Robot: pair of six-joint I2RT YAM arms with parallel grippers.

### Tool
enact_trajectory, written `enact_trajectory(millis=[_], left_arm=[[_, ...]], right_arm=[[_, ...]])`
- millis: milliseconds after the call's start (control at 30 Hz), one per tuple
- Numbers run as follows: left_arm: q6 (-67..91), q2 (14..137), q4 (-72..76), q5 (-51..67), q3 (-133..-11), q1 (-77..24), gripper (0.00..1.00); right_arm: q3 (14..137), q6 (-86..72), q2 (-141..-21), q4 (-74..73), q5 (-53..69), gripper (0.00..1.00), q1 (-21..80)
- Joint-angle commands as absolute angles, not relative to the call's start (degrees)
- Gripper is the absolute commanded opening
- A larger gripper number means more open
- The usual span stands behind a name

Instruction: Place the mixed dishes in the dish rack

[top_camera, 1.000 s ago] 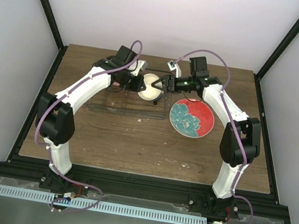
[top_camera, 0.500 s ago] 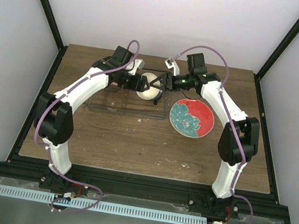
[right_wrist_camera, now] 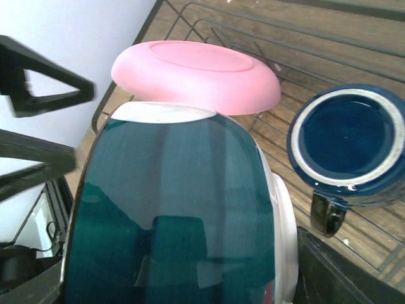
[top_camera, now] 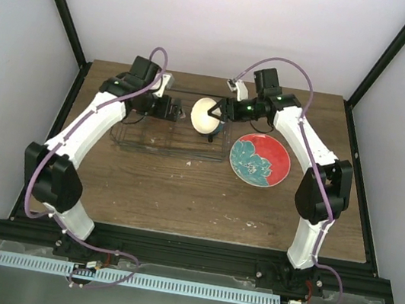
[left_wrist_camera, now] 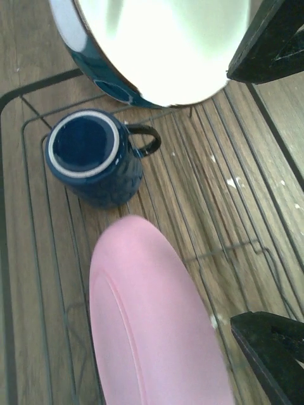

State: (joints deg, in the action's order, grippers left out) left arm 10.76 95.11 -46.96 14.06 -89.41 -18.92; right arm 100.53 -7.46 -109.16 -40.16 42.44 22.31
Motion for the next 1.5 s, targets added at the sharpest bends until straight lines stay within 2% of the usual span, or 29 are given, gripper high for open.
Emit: enact_trajectory(millis=[0, 167, 500, 967, 1467], left_arm=[[8.5, 91.2, -54.7, 7.9, -91.8, -18.1, 1.00], [8.2, 93.6, -61.9, 8.3, -93.3, -17.8, 1.00], [8.1, 98.6, -58.8, 8.7, -89.7, -16.4, 1.00], [5.5, 106.8, -50.9, 9.2, -90.9, -11.8, 1.00], [3.8, 112.0, -48.5, 10.1, -98.5, -10.4, 1.00]], right_arm=[[105.4, -6.4, -109.6, -41.3, 38.8, 0.12, 22.5], [108.6, -6.8, -110.5, -43.4, 35.0, 0.13, 22.4], [111.1, -6.3, -109.3, -49.7, 24.3, 0.12, 23.5], [120.7, -6.7, -113.1, -59.5, 8.6, 0.12, 31.7], [124.2, -7.8, -119.0, -62.7, -8.9, 0.12, 39.8]])
